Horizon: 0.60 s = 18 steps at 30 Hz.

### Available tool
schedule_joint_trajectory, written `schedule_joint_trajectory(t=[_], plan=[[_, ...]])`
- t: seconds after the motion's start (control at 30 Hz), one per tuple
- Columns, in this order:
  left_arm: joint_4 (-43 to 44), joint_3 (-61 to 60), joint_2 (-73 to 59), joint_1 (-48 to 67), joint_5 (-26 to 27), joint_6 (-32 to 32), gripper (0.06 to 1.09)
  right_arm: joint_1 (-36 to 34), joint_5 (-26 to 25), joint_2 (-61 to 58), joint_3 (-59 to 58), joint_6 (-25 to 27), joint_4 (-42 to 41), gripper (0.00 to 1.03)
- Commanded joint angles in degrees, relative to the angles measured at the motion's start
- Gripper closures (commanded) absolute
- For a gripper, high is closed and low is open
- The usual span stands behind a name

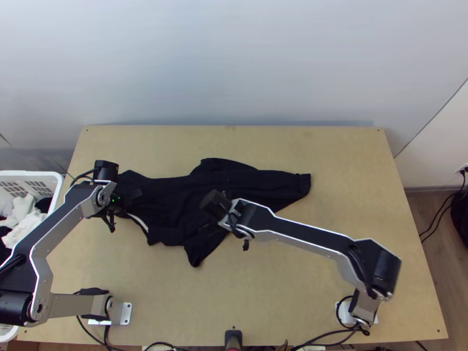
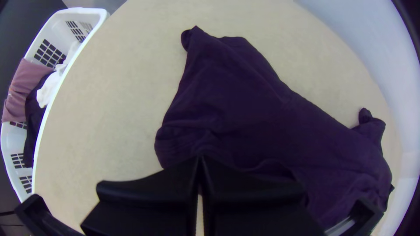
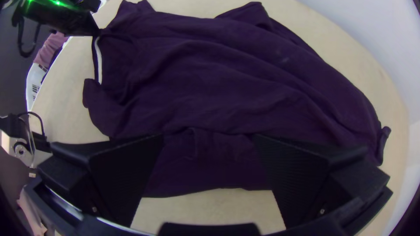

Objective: Fold the t-shirt

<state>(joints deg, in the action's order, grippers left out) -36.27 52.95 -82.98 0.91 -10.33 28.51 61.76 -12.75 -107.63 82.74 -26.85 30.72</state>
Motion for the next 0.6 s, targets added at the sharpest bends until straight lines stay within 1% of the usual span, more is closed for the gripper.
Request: schedule_joint_trajectory(t=[0.0,0.17,0.27,0.47,0.5,0.53,0.57], plan=[[0.8,-0.1,0.2,0.1,0.0,0.2,1.05,-0.8,3.2,-6.2,5.4,-0.7,2.2,0.06],[0.8,-0.1,0.2,0.1,0.0,0.2,1.05,-1.3,4.8,-9.5,7.6,-0.7,2.8,0.06],[0.9,-0.1,0.5,0.1,0.0,0.1,1.05,-1.6,6.1,-11.2,8.1,-2.0,3.8,0.06],[1.4,0.2,0.4,0.0,0.0,-0.1,1.05,-3.0,6.9,-12.7,8.6,-2.4,4.4,0.07],[1.6,0.2,0.4,0.0,0.0,-0.1,1.05,-3.1,6.9,-13.0,8.8,-2.4,4.6,0.11],[1.8,0.2,0.4,0.1,0.0,-0.1,1.05,-3.4,6.9,-13.0,9.0,-2.4,4.7,0.17],[1.9,0.2,0.4,0.1,0.0,-0.1,1.05,-3.6,6.8,-13.0,9.2,-2.4,4.6,0.26]])
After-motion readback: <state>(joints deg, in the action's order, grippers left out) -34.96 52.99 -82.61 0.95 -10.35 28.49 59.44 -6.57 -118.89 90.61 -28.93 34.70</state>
